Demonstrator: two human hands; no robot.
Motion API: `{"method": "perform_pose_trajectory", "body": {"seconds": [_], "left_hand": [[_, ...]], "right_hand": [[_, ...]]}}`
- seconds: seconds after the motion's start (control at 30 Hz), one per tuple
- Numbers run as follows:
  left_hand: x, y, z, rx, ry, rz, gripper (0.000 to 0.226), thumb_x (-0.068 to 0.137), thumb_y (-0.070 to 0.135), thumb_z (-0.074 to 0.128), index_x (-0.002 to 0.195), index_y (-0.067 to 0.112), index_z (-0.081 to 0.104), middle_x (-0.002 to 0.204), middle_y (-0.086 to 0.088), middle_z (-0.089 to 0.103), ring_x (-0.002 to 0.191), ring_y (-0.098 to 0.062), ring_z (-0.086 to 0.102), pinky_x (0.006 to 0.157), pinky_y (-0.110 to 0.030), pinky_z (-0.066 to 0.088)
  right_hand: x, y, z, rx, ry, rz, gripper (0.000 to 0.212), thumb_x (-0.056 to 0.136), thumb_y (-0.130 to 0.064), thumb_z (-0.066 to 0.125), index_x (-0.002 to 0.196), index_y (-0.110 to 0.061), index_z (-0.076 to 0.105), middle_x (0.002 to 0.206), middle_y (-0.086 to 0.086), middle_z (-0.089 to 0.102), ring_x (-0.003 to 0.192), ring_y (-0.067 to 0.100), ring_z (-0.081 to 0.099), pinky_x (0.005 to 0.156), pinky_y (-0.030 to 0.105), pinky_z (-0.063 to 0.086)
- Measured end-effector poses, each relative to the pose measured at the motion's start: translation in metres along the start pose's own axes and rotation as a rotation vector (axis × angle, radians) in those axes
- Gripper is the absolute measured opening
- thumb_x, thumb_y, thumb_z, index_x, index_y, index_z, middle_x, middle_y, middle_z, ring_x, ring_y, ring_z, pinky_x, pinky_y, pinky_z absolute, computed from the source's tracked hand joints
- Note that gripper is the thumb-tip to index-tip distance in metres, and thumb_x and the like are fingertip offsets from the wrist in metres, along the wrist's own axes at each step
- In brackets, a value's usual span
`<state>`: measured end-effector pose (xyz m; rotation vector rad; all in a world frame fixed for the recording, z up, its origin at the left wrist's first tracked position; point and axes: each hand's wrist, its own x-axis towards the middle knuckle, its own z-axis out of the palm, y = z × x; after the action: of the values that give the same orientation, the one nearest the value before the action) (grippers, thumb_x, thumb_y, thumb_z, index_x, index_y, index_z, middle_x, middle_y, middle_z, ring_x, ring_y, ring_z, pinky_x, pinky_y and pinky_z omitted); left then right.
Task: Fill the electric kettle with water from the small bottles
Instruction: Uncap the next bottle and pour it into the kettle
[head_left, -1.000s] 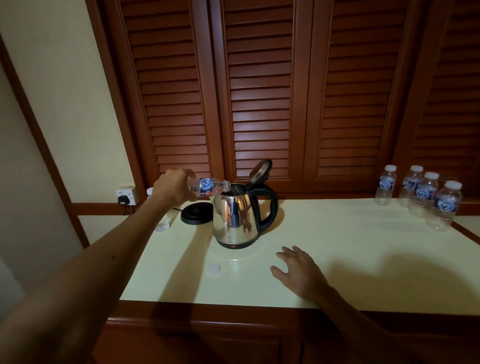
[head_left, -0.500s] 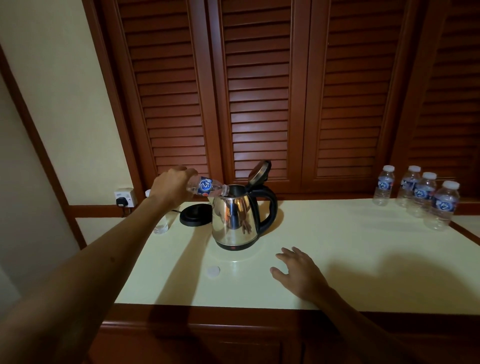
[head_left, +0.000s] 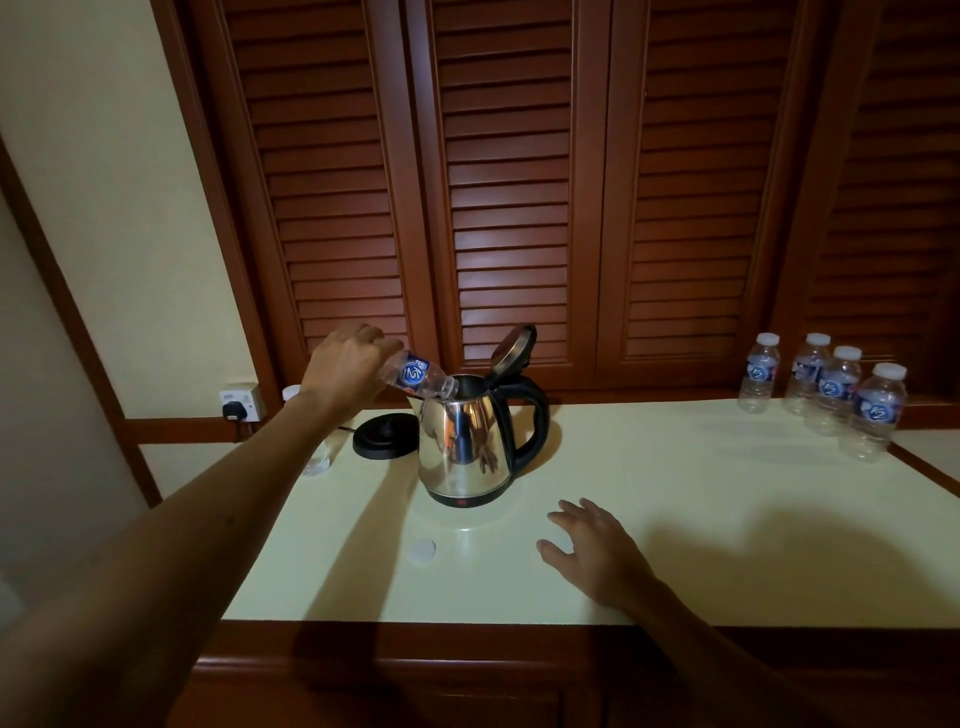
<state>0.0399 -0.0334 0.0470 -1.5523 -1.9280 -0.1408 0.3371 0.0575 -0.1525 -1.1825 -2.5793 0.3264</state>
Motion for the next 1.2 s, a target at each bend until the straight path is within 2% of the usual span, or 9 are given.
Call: {"method": "perform_pose_trajectory", "body": {"seconds": [0.17,0.5,0.63,0.83,1.1,1.2], "left_hand": [[-0.001,0.003,0.0,0.002,0.061,0.032,0.048,0.074,0.019,0.082,0.119,0.013,0.065,0.113,-0.016,0.066,0.108,-0.033,0.058,0.087,-0.044,0.052],[0.001,0.01,-0.001,0.018,0.111,0.121,0.052,0.066,0.006,0.086,0.114,0.006,0.069,0.113,-0.023,0.066,0.108,-0.039,0.06,0.086,-0.047,0.052],[0.0,0.007,0.006,-0.017,0.117,0.082,0.052,0.066,0.009,0.087,0.114,0.006,0.068,0.111,-0.022,0.067,0.106,-0.04,0.059,0.086,-0.048,0.051],[-0.002,0.003,0.017,-0.129,0.18,-0.077,0.051,0.069,0.017,0.087,0.114,0.006,0.067,0.107,-0.021,0.068,0.097,-0.039,0.061,0.083,-0.045,0.049],[-0.003,-0.003,0.032,-0.156,0.148,-0.066,0.052,0.07,0.021,0.087,0.117,0.012,0.067,0.107,-0.019,0.068,0.096,-0.036,0.062,0.079,-0.044,0.051],[-0.009,-0.004,0.036,-0.208,0.126,-0.098,0.052,0.07,0.023,0.086,0.117,0.012,0.066,0.103,-0.016,0.07,0.089,-0.033,0.064,0.071,-0.039,0.052]], "right_hand": [[0.0,0.0,0.0,-0.009,0.004,-0.007,0.061,0.092,-0.057,0.041,0.143,-0.023,0.043,0.155,-0.003,0.032,0.145,0.02,0.021,0.116,0.036,0.018],[0.0,0.0,-0.002,-0.008,0.014,-0.014,0.061,0.092,-0.056,0.042,0.142,-0.022,0.044,0.154,-0.002,0.033,0.144,0.021,0.022,0.116,0.035,0.018],[0.0,0.001,-0.002,0.002,0.023,-0.019,0.06,0.092,-0.056,0.043,0.142,-0.022,0.045,0.154,-0.002,0.034,0.144,0.021,0.023,0.116,0.035,0.018],[0.0,0.003,0.001,0.049,0.064,-0.024,0.057,0.09,-0.054,0.048,0.137,-0.022,0.051,0.15,-0.003,0.04,0.142,0.018,0.028,0.115,0.031,0.019],[0.001,0.0,0.001,0.094,0.007,0.062,0.055,0.089,-0.055,0.045,0.138,-0.03,0.047,0.153,-0.011,0.032,0.144,0.013,0.019,0.118,0.036,0.017],[0.002,0.0,0.002,0.066,-0.007,0.068,0.055,0.09,-0.056,0.042,0.139,-0.031,0.045,0.154,-0.012,0.03,0.145,0.011,0.017,0.118,0.035,0.015]]}}
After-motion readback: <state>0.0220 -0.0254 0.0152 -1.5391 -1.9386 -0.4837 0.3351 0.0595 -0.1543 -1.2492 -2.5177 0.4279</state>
